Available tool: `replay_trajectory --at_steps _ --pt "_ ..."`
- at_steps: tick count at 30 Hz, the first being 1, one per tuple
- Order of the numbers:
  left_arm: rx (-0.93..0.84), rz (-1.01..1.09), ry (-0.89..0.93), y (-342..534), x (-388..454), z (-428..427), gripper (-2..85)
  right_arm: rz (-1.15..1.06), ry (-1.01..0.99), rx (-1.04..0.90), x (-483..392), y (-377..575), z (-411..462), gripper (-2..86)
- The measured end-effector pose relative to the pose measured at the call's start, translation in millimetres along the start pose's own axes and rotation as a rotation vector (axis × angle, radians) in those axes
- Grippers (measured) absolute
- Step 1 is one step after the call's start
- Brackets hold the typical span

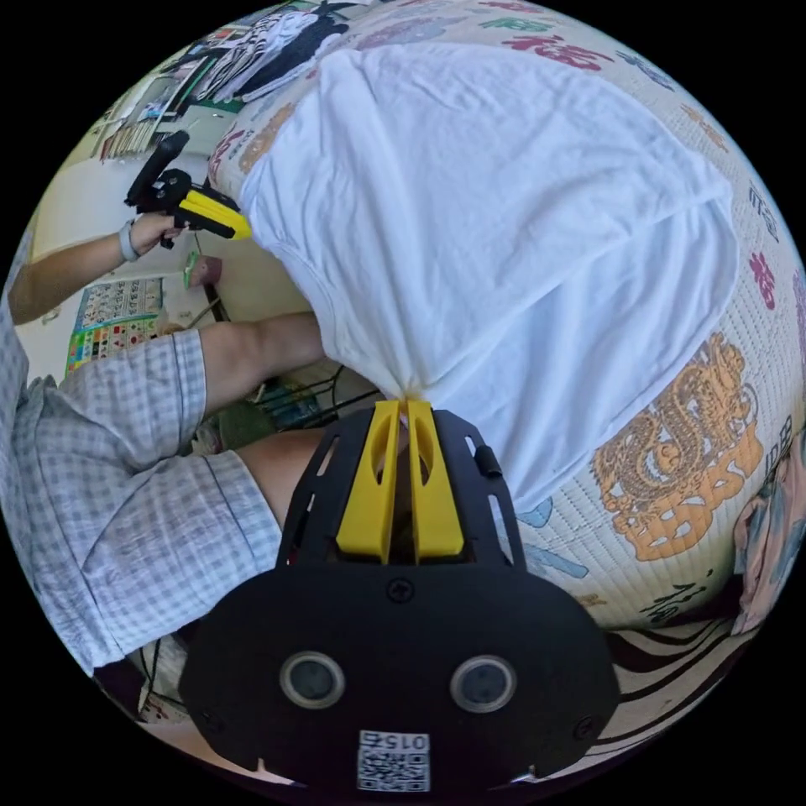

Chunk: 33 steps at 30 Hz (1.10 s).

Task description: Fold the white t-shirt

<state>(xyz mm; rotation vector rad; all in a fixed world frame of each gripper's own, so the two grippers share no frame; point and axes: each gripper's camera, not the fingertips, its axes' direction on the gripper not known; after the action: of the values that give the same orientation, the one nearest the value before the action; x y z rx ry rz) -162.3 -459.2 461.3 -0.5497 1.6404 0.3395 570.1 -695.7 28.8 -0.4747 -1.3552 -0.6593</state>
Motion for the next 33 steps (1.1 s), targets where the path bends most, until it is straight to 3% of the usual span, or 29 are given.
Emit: replay_trajectory --at_steps 5,10,13,18,23,27,33 --pt "0.106 -0.108 0.042 26.3 -20.4 -25.0 1.0 0.150 -0.039 0.062 26.1 40.2 -14.3 3.3" --pt "0.520 -0.298 0.109 21.7 -85.3 -95.0 7.8 0.340 -0.088 0.370 82.5 58.8 -64.5 8.3" --pt "0.635 -0.401 0.174 5.1 -133.1 -111.3 8.4 0.421 -0.132 0.493 125.9 46.3 -82.9 11.9" --pt "0.618 -0.480 0.221 -16.8 -182.1 -110.2 7.9 0.500 -0.371 0.556 186.0 29.3 -80.1 10.5" --pt "0.562 -0.457 0.351 -21.6 -210.2 -100.4 2.1 0.562 -0.628 0.608 224.8 40.7 -67.5 1.7" --pt "0.630 -0.439 0.437 -11.1 -228.5 -113.9 -0.1 0.572 -0.604 0.623 240.9 54.1 -75.7 0.6" --pt "0.638 -0.343 0.407 -33.2 -245.2 -147.7 -0.3 0.510 -0.451 0.535 265.8 43.3 -105.5 0.1"
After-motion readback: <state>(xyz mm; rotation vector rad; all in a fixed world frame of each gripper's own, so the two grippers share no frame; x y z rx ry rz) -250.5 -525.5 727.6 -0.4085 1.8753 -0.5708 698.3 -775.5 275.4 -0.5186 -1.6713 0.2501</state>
